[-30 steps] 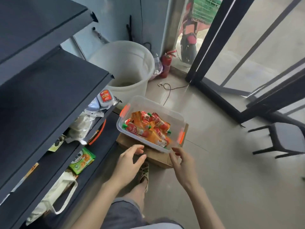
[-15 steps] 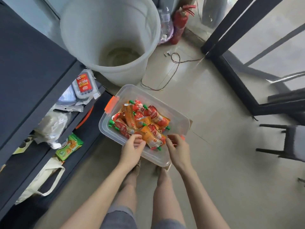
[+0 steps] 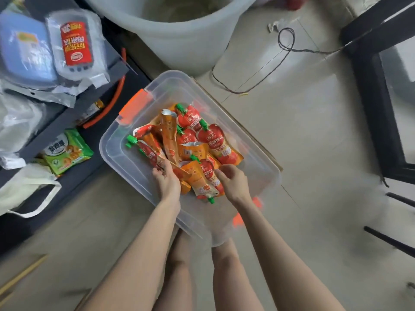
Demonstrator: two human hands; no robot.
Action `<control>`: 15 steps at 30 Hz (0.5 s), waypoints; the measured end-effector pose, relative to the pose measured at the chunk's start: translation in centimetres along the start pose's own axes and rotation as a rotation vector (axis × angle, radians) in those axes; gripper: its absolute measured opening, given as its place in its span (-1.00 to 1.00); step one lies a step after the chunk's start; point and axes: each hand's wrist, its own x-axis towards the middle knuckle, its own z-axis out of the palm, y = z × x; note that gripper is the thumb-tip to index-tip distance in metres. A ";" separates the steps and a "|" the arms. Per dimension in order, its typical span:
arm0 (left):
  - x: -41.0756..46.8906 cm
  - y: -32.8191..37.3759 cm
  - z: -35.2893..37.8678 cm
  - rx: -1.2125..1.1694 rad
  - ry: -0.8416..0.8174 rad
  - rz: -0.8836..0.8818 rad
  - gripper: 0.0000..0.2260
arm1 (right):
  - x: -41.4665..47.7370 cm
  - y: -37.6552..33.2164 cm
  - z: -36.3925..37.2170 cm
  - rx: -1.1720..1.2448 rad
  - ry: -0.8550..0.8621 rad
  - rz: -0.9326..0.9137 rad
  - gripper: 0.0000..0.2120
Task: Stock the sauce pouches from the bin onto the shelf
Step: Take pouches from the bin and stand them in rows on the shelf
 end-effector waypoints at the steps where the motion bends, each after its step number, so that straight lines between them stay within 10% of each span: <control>1: 0.7 -0.2 0.5 -0.036 0.020 0.008 -0.45 | 0.9 0.7 0.5 0.001 -0.010 0.017 -0.71; 15: 3.9 -3.3 3.4 0.039 0.239 0.386 -0.33 | 5.6 5.1 5.0 0.239 0.096 0.127 -0.93</control>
